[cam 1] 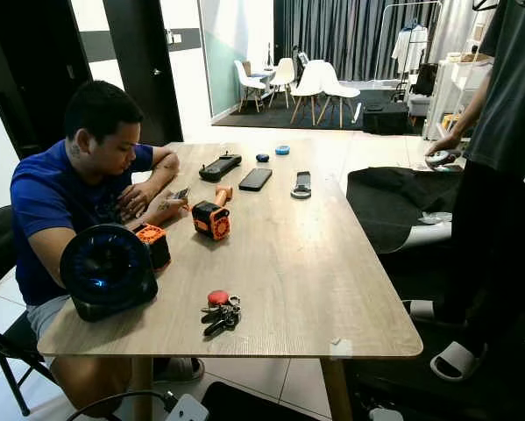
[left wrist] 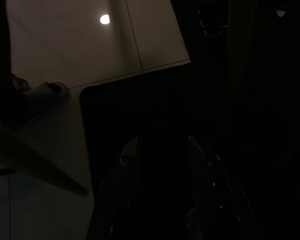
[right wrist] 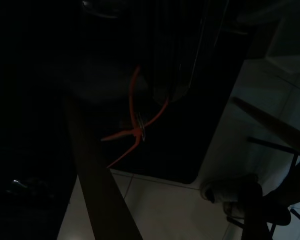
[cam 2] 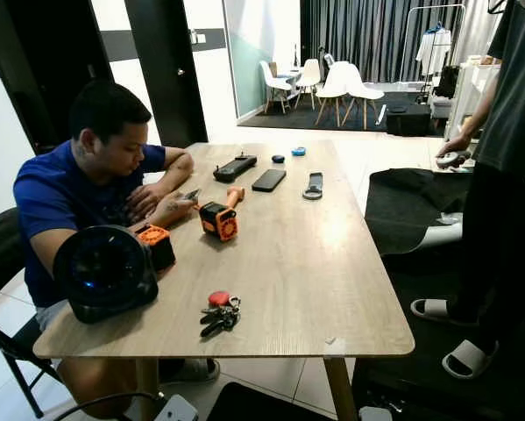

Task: Hang keys on a hook

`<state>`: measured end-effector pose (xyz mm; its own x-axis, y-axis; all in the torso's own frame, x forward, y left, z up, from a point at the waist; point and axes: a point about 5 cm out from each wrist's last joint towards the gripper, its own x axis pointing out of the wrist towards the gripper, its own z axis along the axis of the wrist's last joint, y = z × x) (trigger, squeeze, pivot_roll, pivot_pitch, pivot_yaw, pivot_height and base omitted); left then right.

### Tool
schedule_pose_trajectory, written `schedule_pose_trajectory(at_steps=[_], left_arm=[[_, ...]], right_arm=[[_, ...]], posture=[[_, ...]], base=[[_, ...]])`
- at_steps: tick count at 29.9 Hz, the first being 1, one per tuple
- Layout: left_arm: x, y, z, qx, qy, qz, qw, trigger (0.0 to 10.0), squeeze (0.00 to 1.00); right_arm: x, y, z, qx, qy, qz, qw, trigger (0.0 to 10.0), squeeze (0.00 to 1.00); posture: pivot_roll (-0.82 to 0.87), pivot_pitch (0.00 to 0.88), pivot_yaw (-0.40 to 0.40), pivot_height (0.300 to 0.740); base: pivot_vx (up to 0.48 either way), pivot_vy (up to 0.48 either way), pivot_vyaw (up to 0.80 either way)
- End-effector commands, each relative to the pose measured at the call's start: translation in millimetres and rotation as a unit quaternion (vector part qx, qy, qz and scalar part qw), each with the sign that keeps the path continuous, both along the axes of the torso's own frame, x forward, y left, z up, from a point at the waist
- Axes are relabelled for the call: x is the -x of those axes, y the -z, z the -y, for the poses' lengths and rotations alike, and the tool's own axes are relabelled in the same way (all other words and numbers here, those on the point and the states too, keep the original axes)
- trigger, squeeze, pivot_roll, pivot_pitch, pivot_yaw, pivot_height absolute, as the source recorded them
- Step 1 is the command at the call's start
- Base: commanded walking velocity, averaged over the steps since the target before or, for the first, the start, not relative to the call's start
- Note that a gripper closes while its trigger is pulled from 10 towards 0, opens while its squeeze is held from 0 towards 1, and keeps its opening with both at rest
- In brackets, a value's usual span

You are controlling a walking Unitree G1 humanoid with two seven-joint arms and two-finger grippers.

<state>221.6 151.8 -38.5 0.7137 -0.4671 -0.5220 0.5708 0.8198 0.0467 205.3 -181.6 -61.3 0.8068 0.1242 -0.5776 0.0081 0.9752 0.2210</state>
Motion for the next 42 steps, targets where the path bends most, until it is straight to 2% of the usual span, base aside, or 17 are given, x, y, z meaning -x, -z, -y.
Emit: schedule_pose_trajectory(at_steps=[1,8,18,24,31,37,38,42], left_arm=[[2.7,2,-4.1,-0.007,0.000,-0.003,1.000,10.0,0.00],[4.8,4,-9.0,-0.013,-0.027,0.000,1.000,10.0,0.00],[4.6,5,-3.6,-0.005,-0.040,0.001,0.999,10.0,0.00],[2.5,2,-10.5,-0.018,-0.008,0.003,1.000,10.0,0.00],[1.4,0,-17.6,-0.028,0.009,0.002,1.000,10.0,0.00],[0.9,0,-17.8,-0.026,-0.006,0.004,1.000,10.0,0.00],[1.6,1,-15.2,-0.023,-0.016,0.005,1.000,10.0,0.00],[3.7,4,-8.0,-0.012,-0.040,0.011,0.999,10.0,0.00]], right_arm=[[8.2,6,-4.6,-0.003,-0.006,-0.018,1.000,10.0,0.00],[8.4,7,-5.3,0.011,-0.031,-0.026,0.999,10.0,0.00],[1.2,3,-1.6,0.022,-0.051,-0.022,0.998,10.0,0.00],[8.0,8,-12.2,-0.001,-0.020,-0.027,0.999,10.0,0.00],[16.1,12,-20.5,-0.014,-0.005,-0.032,0.999,10.0,0.00],[17.8,13,-20.3,-0.011,-0.010,-0.033,0.999,10.0,0.00],[15.9,12,-16.9,-0.005,-0.019,-0.032,0.999,10.0,0.00],[8.7,7,-7.4,0.014,-0.044,-0.028,0.999,10.0,0.00]], posture=[[0.06,0.049,0.081,0.740],[0.06,0.044,0.053,0.740],[0.06,0.037,0.020,0.740],[0.09,0.041,0.090,0.740],[0.09,0.043,0.130,0.740],[0.08,0.044,0.116,0.740],[0.08,0.041,0.070,0.740],[0.08,0.035,0.016,0.740]], base=[[0.000,0.000,0.00],[0.000,0.000,0.00],[0.000,0.000,0.00],[0.000,0.000,0.00],[0.000,0.000,0.00],[0.000,0.000,0.00],[0.000,0.000,0.00],[0.000,0.000,0.00]])
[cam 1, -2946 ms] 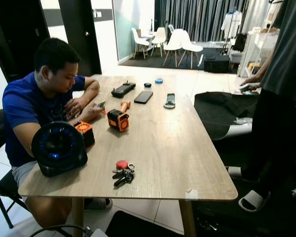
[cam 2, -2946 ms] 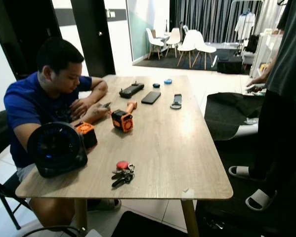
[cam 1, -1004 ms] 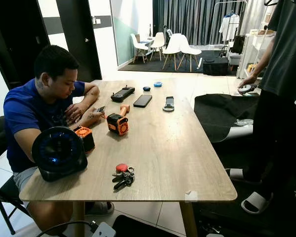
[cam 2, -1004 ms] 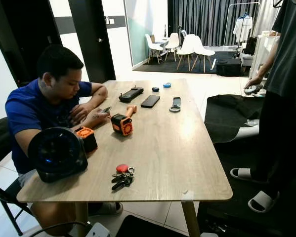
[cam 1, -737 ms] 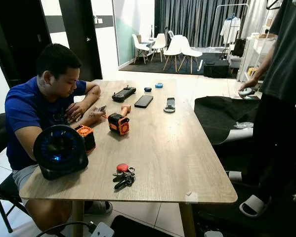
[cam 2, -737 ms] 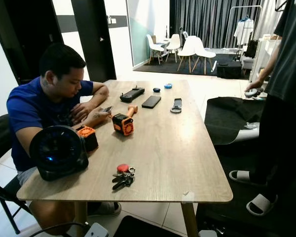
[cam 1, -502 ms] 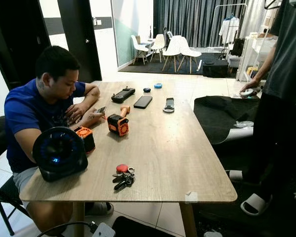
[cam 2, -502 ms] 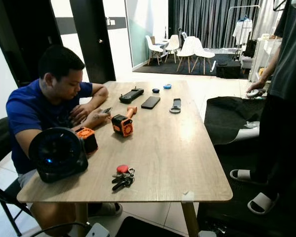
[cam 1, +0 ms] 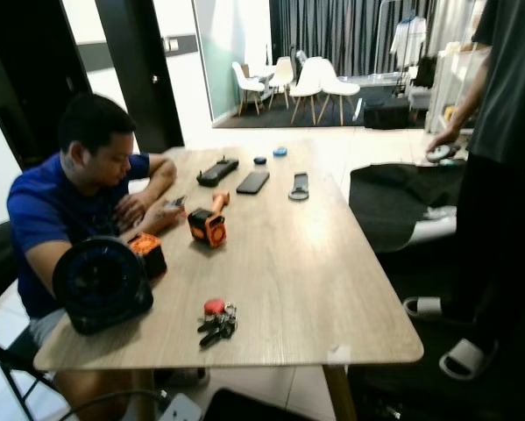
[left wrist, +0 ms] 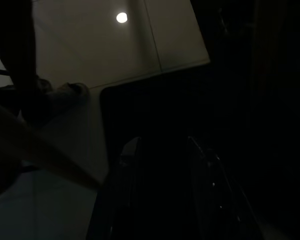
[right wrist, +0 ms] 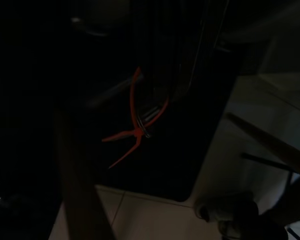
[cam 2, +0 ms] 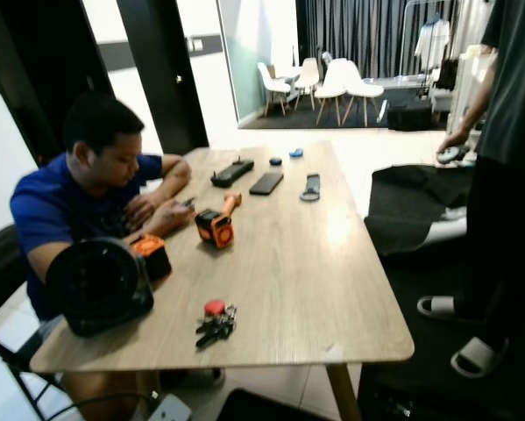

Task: Hang keys on a hook

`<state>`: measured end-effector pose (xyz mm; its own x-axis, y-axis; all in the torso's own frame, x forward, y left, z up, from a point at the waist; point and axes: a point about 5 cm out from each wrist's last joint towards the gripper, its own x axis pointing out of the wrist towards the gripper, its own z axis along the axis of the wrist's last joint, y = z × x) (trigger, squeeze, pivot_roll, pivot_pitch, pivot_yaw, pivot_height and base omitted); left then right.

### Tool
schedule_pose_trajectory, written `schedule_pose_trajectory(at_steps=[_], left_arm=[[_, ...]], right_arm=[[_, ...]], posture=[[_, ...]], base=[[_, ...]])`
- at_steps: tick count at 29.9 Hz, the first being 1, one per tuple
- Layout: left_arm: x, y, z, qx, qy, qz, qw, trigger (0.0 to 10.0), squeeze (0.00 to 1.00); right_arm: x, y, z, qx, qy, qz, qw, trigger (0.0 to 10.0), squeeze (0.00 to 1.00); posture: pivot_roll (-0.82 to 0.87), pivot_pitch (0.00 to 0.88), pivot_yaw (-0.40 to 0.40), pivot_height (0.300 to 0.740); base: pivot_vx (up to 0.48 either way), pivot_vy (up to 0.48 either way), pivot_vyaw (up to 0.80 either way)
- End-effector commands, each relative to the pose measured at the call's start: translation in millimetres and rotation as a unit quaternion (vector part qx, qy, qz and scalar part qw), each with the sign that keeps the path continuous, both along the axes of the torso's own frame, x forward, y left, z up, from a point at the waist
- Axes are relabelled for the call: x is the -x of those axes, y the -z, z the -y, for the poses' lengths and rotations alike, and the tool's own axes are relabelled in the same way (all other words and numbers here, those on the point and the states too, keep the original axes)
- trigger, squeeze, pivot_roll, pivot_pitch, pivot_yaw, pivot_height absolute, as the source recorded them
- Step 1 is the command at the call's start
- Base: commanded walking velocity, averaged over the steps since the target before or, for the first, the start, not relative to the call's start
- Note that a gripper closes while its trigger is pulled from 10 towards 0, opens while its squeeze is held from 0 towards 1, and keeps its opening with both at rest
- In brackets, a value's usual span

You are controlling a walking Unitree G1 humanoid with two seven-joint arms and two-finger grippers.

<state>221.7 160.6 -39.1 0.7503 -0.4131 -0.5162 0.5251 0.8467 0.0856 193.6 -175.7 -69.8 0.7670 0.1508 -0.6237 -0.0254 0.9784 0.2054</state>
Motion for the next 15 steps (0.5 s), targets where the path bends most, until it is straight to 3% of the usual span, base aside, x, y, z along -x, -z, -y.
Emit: schedule_pose_trajectory(at_steps=[1,7,15], left_arm=[[3.8,3,0.8,0.003,-0.014,-0.001,1.000,10.0,0.00],[7.4,6,8.5,0.014,-0.040,0.003,0.999,10.0,0.00],[9.1,7,4.3,0.009,-0.058,0.007,0.998,10.0,0.00]], right_arm=[[-3.1,-1,-1.5,0.005,-0.021,0.000,1.000,10.0,0.00],[-16.3,-9,8.4,0.023,-0.051,0.006,0.998,10.0,0.00],[-21.9,-12,5.2,0.029,-0.073,0.007,0.997,10.0,0.00]], posture=[[0.08,0.035,0.016,0.740],[0.09,0.028,-0.064,0.740],[0.10,0.024,-0.082,0.740]], base=[[0.000,0.000,0.00],[0.000,0.000,0.00],[0.000,0.000,0.00]])
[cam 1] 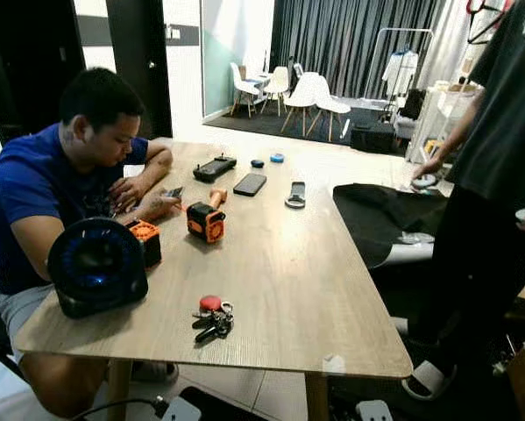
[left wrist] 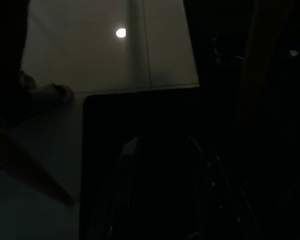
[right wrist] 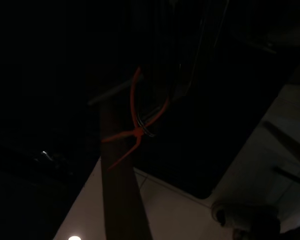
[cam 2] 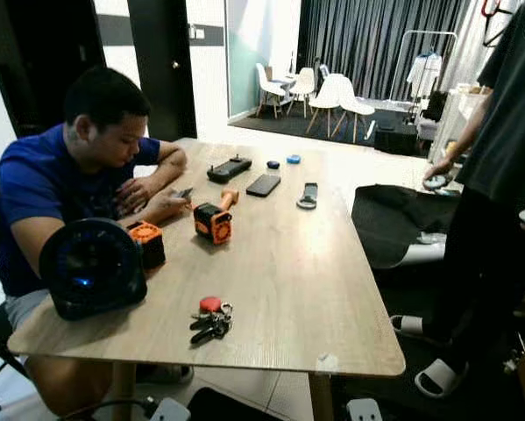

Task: Hang keys on a hook

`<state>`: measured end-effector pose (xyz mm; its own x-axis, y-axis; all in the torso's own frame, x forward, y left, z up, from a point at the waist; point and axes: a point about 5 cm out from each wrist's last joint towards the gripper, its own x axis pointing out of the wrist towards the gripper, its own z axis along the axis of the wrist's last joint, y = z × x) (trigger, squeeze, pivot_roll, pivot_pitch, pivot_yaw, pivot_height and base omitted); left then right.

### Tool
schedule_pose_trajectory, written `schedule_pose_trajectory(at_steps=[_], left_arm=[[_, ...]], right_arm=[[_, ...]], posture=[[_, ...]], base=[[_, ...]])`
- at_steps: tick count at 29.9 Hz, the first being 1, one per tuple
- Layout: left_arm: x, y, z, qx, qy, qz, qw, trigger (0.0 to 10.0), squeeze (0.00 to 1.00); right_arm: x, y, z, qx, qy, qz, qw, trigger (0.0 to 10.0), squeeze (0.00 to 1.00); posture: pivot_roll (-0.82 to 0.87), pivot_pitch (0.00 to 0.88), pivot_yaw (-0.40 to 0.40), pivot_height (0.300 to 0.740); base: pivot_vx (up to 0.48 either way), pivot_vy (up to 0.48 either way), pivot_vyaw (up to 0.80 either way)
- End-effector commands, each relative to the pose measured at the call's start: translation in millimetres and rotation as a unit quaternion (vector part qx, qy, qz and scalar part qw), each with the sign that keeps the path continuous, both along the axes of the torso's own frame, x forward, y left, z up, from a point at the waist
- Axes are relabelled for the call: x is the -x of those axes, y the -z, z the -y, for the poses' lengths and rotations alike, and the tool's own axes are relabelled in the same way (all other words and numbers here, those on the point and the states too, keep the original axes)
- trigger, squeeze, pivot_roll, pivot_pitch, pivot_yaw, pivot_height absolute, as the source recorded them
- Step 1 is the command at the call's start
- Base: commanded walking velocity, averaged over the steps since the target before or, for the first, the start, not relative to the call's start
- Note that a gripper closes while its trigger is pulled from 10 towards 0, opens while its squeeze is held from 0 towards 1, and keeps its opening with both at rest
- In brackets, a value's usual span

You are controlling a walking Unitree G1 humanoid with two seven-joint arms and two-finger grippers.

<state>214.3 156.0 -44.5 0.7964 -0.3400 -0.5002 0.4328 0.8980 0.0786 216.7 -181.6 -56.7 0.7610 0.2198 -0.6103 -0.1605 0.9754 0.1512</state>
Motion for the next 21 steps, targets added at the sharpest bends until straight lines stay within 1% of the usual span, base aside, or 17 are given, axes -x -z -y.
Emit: schedule_pose_trajectory(at_steps=[1,4,6,8,9,11,12,14,16,21], left_arm=[[1.7,1,-0.3,0.002,-0.006,0.000,1.000,10.0,0.00],[1.9,1,-2.2,0.000,-0.014,0.001,1.000,10.0,0.00],[2.3,2,-4.2,0.004,-0.032,0.000,0.999,10.0,0.00],[0.9,2,-8.9,0.017,-0.073,0.001,0.997,10.0,0.00],[0.9,2,-8.9,0.017,-0.073,0.001,0.997,10.0,0.00],[0.0,1,-11.4,0.027,-0.097,0.002,0.995,10.0,0.00],[0.0,2,-11.2,0.028,-0.097,-0.001,0.995,10.0,0.00],[0.0,2,-11.2,0.028,-0.097,-0.001,0.995,10.0,0.00],[0.3,2,-8.3,0.023,-0.086,-0.004,0.996,10.0,0.00],[0.1,4,-6.3,0.021,-0.083,-0.011,0.996,10.0,0.00]], right_arm=[[1.2,1,-0.7,0.003,-0.006,-0.008,1.000,10.0,0.00],[4.8,4,-2.6,0.005,-0.004,-0.012,1.000,10.0,0.00],[8.1,5,-1.0,0.011,0.006,-0.012,1.000,10.0,0.00],[11.1,6,3.3,0.018,0.025,-0.006,0.999,10.0,0.00],[11.1,6,3.3,0.018,0.025,-0.006,0.999,10.0,0.00],[14.8,7,8.0,0.022,0.044,-0.006,0.999,10.0,0.00],[18.6,9,11.4,0.022,0.056,-0.010,0.998,10.0,0.00],[18.6,9,11.4,0.022,0.056,-0.010,0.998,10.0,0.00],[25.9,12,18.6,0.025,0.082,-0.020,0.996,10.0,0.00],[29.1,13,22.7,0.025,0.104,-0.023,0.994,10.0,0.00]], posture=[[0.10,0.024,-0.082,0.740],[0.09,0.021,-0.071,0.740],[0.09,0.020,-0.063,0.740],[0.08,0.019,-0.050,0.740],[0.08,0.019,-0.050,0.740],[0.07,0.020,-0.045,0.740],[0.07,0.020,-0.045,0.740],[0.07,0.020,-0.045,0.740],[0.06,0.019,-0.031,0.740],[0.05,0.020,-0.025,0.740]], base=[[0.000,0.000,0.00],[0.000,0.000,0.00],[0.000,0.000,0.00],[0.000,0.000,0.00],[0.000,0.000,0.00],[0.000,0.000,0.00],[0.000,0.000,0.00],[0.000,0.000,0.00],[0.000,0.000,0.00],[0.000,0.000,0.00]])
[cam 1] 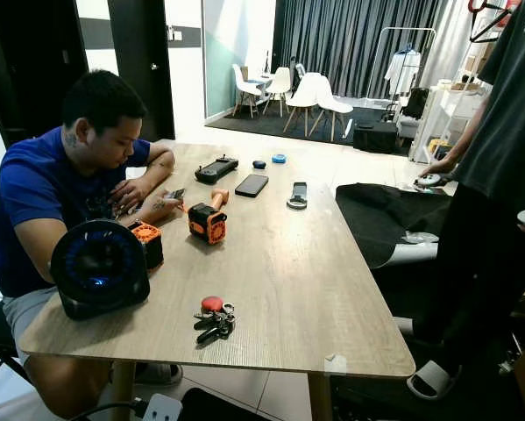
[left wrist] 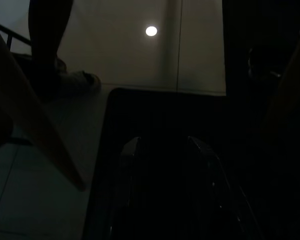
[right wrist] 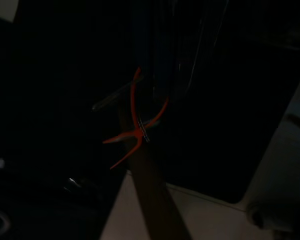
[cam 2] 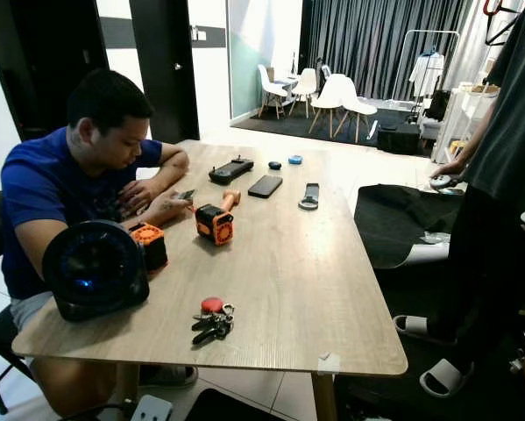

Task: Hang keys on a hook

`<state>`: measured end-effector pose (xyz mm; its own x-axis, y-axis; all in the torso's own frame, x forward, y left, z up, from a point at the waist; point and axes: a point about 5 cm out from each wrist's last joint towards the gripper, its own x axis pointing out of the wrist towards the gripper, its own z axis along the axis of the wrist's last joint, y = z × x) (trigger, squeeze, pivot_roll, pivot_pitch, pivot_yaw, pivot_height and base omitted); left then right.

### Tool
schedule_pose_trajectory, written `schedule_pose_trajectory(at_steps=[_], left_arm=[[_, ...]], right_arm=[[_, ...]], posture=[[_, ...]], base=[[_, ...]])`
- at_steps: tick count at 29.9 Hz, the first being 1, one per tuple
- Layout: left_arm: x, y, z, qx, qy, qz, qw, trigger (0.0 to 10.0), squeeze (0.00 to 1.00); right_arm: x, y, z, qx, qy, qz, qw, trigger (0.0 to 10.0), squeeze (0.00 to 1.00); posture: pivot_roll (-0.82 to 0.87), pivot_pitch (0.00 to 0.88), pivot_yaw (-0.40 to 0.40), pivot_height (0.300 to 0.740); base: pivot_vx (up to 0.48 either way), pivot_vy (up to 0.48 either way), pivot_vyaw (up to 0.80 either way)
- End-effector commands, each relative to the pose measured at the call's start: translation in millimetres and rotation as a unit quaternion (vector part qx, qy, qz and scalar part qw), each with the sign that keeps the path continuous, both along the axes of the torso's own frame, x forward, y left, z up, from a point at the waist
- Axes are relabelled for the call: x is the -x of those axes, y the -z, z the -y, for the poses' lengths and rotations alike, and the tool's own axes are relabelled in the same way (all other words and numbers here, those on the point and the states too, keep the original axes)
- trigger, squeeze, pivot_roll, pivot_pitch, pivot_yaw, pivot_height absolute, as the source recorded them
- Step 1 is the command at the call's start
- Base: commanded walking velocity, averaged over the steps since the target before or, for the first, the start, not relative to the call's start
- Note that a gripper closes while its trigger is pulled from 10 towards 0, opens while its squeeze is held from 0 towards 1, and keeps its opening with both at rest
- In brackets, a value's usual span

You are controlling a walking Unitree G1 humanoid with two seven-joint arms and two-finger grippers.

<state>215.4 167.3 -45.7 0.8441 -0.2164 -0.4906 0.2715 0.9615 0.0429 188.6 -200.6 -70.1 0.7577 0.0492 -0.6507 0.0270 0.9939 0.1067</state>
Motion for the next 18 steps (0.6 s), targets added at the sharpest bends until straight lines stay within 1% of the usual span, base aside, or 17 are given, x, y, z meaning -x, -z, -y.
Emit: schedule_pose_trajectory(at_steps=[1,8,11,18], left_arm=[[0.9,3,5.5,0.003,0.003,-0.014,1.000,10.0,0.00],[0.6,3,8.4,0.017,0.008,-0.020,1.000,10.0,0.00],[0.6,3,7.4,0.023,0.007,-0.019,1.000,10.0,0.00],[1.8,3,3.5,0.021,0.004,-0.020,1.000,10.0,0.00]], right_arm=[[1.3,0,4.4,0.000,0.018,-0.001,1.000,10.0,0.00],[4.2,3,-1.2,-0.011,0.026,-0.008,1.000,10.0,0.00],[8.2,6,-5.1,-0.016,0.030,-0.015,0.999,10.0,0.00],[14.6,10,-10.3,-0.025,0.040,-0.024,0.999,10.0,0.00]], posture=[[0.04,0.023,-0.018,0.740],[0.04,0.028,-0.008,0.740],[0.05,0.028,-0.006,0.740],[0.05,0.029,0.000,0.740]], base=[[0.000,0.000,0.00],[0.000,0.000,0.00],[0.000,0.000,0.00],[0.000,0.000,0.00]])
